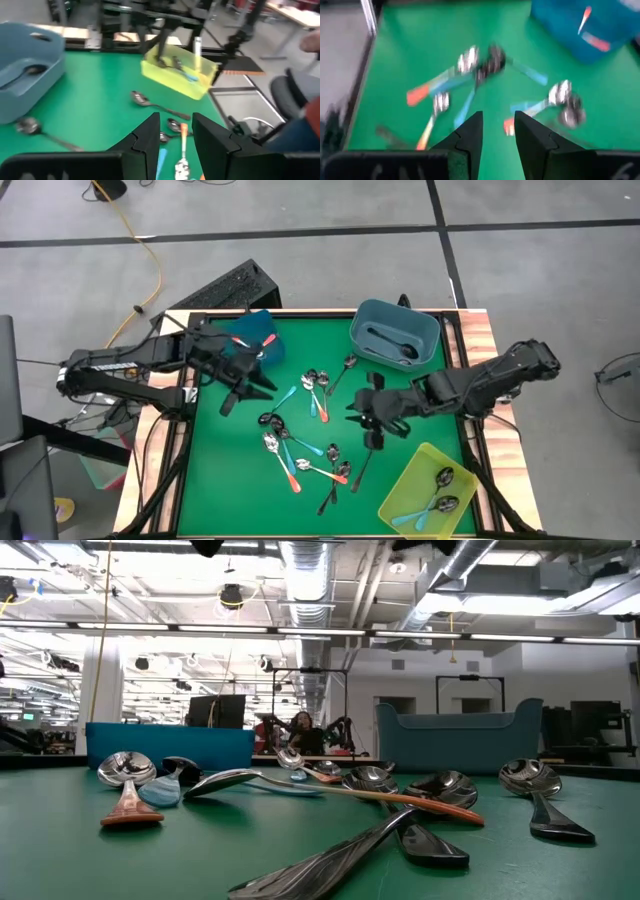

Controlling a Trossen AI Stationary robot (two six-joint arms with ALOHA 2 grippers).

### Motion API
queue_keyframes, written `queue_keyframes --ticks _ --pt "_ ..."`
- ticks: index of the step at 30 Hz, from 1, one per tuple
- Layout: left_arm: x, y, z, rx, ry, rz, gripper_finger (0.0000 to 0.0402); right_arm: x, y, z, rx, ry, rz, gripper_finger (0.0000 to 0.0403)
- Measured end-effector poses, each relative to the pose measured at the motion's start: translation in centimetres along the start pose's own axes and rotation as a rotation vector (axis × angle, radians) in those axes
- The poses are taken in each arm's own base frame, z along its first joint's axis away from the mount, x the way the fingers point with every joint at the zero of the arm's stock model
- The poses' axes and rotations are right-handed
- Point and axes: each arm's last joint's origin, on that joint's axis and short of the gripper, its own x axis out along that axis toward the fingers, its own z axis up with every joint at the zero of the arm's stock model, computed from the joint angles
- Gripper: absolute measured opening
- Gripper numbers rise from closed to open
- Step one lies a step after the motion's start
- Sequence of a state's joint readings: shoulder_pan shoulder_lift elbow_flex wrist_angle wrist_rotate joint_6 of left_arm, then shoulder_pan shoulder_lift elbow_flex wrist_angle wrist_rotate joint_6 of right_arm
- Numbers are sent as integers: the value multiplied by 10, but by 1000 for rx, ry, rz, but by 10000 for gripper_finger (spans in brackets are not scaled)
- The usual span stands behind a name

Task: Sort silverware by color (type)
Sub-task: Put the orange spoon into the dark blue bin

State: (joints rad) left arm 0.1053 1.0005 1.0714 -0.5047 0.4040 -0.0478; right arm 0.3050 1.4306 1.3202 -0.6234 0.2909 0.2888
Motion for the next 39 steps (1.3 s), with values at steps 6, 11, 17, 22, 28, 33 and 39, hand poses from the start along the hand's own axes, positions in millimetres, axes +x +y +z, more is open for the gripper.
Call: queue_keyframes --ticks 6,11,17,22,28,33,39 --pt "7 -10 -1 36 -26 -48 99 18 -22 18 82 -108 -45 127" --pt "19 -13 -18 44 27 -21 99 39 -38 16 120 -59 -74 127" --pt "25 -11 -31 5 66 14 99 84 -56 6 196 39 -121 135" --pt "26 -10 -32 -12 67 46 99 123 -57 -7 201 100 -138 153" --pt "26 -10 -32 -13 68 54 99 161 -56 -26 216 168 -179 161" --pt "26 -9 -32 -13 69 76 99 181 -55 -36 244 183 -186 176" --pt "26 -9 -32 -13 70 85 99 192 -55 -46 242 223 -198 197"
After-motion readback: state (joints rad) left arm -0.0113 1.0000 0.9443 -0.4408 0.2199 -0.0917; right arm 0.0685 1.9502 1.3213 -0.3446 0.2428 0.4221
